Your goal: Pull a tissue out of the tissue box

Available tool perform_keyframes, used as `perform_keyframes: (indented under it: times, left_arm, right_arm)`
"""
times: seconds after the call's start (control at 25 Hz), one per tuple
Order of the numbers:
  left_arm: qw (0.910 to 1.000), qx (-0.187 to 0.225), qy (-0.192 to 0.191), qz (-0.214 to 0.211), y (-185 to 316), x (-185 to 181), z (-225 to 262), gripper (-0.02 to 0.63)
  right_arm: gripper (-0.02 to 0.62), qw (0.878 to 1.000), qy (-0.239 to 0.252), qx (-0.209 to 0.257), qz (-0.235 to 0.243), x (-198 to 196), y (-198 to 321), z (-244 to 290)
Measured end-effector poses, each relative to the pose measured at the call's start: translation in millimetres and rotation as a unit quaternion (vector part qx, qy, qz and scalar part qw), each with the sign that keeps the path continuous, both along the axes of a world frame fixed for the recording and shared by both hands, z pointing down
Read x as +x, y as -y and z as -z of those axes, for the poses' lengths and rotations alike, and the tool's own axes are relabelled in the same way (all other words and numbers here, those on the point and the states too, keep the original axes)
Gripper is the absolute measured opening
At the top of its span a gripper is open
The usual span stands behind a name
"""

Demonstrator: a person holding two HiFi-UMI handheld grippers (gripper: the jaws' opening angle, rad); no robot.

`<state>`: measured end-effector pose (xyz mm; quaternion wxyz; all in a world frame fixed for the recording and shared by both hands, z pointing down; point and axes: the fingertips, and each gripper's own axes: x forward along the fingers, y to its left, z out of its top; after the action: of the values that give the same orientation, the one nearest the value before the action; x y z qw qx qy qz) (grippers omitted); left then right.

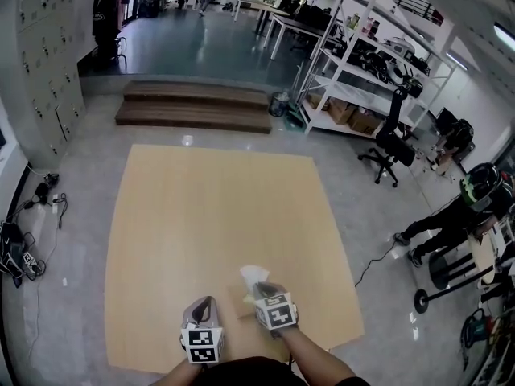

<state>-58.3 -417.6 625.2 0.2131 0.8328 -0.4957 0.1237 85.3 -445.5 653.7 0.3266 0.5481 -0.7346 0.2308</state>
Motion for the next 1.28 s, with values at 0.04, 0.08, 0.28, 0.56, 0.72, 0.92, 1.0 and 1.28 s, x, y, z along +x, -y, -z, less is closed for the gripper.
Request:
perform_keyframes:
  times: [0.04, 0.08, 0.28, 0.56, 0.72, 0.92, 1.0, 1.28]
  left_arm:
    - [1.0000, 0.000, -0.002, 0.002, -1, -1, 2, 0.018]
    - [1.0000, 0.001, -0.005, 0.003, -3, -2, 4, 0.019]
    - [0.9997, 0.010, -0.019, -0.008, -10, -1, 11, 0.018]
    - [0.9988, 0.014, -0.045, -0.017, -22, 11, 25, 0.018]
    - [0.9985, 0.027, -0.045, -0.014, -29, 8, 34, 0.018]
    - [0.9988, 0.032, -0.038, 0.006, -41, -2, 37, 0.018]
    - [0.9987, 0.034, -0.036, 0.010, -47, -1, 38, 0.018]
    - [0.9981, 0.043, -0.033, -0.028, -84, 37, 44, 0.018]
  right_arm:
    - [0.000, 1.000, 0.007, 0.020, -0.010, 2, 1, 14]
    - [0.000, 0.999, 0.014, 0.042, -0.021, 4, 2, 29]
    - [0.000, 0.986, 0.046, 0.150, -0.059, 10, -9, 92]
    - [-0.001, 0.971, 0.070, 0.211, -0.084, 13, -44, 126]
    - [-0.002, 0.967, 0.086, 0.222, -0.089, 5, -54, 130]
    - [0.000, 0.967, 0.107, 0.222, -0.068, -13, -70, 127]
    - [-0.001, 0.966, 0.111, 0.223, -0.064, -12, -79, 126]
    - [-0.001, 0.964, 0.117, 0.226, -0.081, 16, -129, 121]
